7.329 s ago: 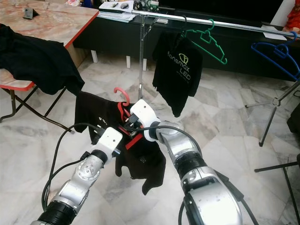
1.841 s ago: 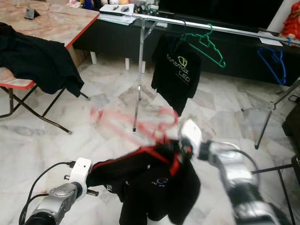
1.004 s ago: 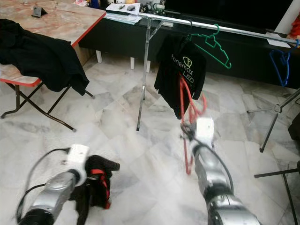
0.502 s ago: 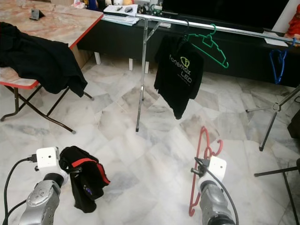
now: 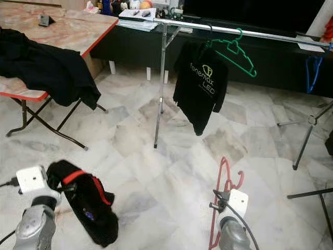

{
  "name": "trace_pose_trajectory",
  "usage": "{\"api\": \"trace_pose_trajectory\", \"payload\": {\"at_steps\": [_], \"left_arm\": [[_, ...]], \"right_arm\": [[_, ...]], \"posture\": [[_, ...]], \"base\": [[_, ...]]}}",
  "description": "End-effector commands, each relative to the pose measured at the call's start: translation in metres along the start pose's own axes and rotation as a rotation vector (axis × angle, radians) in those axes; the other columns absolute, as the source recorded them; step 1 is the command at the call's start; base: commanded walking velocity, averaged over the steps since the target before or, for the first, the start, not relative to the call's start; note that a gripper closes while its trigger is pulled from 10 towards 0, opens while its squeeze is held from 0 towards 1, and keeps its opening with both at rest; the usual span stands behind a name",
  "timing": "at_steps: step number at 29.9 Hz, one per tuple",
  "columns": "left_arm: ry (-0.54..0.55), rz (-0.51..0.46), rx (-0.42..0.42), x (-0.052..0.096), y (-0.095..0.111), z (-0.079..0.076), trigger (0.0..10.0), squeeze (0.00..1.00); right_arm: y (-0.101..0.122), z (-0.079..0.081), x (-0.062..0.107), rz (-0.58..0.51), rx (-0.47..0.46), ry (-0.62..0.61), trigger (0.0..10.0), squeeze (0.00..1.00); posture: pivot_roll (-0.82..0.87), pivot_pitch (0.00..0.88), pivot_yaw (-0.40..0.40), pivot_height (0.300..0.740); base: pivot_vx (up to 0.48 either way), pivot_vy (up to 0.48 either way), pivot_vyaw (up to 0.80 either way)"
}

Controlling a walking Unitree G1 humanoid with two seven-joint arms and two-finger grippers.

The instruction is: Hang hanger

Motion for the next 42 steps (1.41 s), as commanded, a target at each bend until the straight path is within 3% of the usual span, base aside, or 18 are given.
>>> {"api": "trace_pose_trajectory", "payload": {"at_steps": [1, 7, 10, 13, 14, 17, 21, 24, 26, 29, 35, 42], "left_arm": [[-0.018, -0.010, 0.013, 0.001, 0.003, -0.007, 10.0, 0.00], [-0.125, -0.021, -0.023, -0.005, 0.008, -0.029, 10.0, 0.00], [-0.147, 0.022, -0.025, -0.006, 0.000, -0.032, 10.0, 0.00], [-0.115, 0.105, -0.059, -0.003, -0.022, -0.021, 10.0, 0.00], [-0.096, 0.163, -0.110, 0.000, -0.038, -0.011, 10.0, 0.00], [-0.012, 0.246, -0.139, 0.008, -0.060, 0.019, 10.0, 0.00], [0.068, 0.204, -0.118, 0.005, -0.048, 0.040, 10.0, 0.00], [0.043, 0.156, -0.114, 0.003, -0.037, 0.035, 10.0, 0.00], [-0.027, 0.068, -0.098, 0.001, -0.018, 0.016, 10.0, 0.00], [-0.084, 0.011, -0.096, 0.004, -0.008, -0.003, 10.0, 0.00], [-0.136, -0.006, -0.097, 0.006, -0.003, -0.022, 10.0, 0.00], [-0.167, 0.000, -0.090, 0.007, -0.002, -0.030, 10.0, 0.00]], "right_arm": [[-0.015, -0.008, 0.003, 0.052, 0.013, -0.018, 10.0, 0.00], [-0.021, -0.007, 0.005, 0.058, 0.010, -0.021, 10.0, 0.00], [-0.018, -0.006, 0.004, 0.042, 0.006, -0.019, 10.0, 0.00], [-0.015, -0.005, 0.004, 0.023, -0.022, -0.025, 10.0, 0.00], [-0.014, -0.004, 0.003, 0.021, -0.015, -0.022, 10.0, 0.00], [-0.011, -0.003, 0.003, 0.010, 0.014, -0.014, 10.0, 0.00], [-0.007, -0.004, 0.003, -0.011, -0.007, -0.020, 10.0, 0.00], [-0.006, -0.005, 0.002, -0.012, -0.007, -0.020, 10.0, 0.00], [-0.005, -0.005, 0.002, -0.011, -0.003, -0.021, 10.0, 0.00], [-0.006, -0.007, 0.003, -0.011, -0.019, -0.035, 10.0, 0.00], [-0.009, -0.011, 0.003, 0.001, -0.057, -0.063, 10.0, 0.00], [-0.009, -0.024, 0.004, 0.008, -0.126, -0.119, 10.0, 0.00]], "posture": [[0.04, 0.127, -0.059, 0.740], [0.04, 0.137, -0.056, 0.740], [0.03, 0.157, -0.062, 0.740], [0.02, 0.155, -0.065, 0.740], [0.02, 0.155, -0.065, 0.740], [0.01, 0.159, -0.061, 0.740], [0.02, 0.162, -0.061, 0.740], [0.02, 0.166, -0.062, 0.740], [0.02, 0.170, -0.065, 0.740], [0.03, 0.171, -0.062, 0.740], [0.03, 0.179, -0.070, 0.740], [0.01, 0.188, -0.069, 0.740]], "base": [[0.000, 0.000, 0.00], [0.000, 0.000, 0.00], [0.000, 0.000, 0.00], [0.000, 0.000, 0.00], [0.000, 0.000, 0.00], [0.000, 0.000, 0.00], [0.000, 0.000, 0.00], [0.000, 0.000, 0.00], [0.000, 0.000, 0.00], [0.000, 0.000, 0.00], [0.000, 0.000, 0.00], [0.111, 0.000, -0.33]]}}
Point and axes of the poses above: a point about 5 cm out from each wrist's last joint towards the gripper, its own x axis pointing back from the gripper into the wrist, its own y axis along the axis of the wrist's last joint, z = x × y, the point moved 3 cm from there along -x, pointing out of the wrist towards the gripper, and after that the axes turned 10 degrees about -x, right-handed, at the moved point
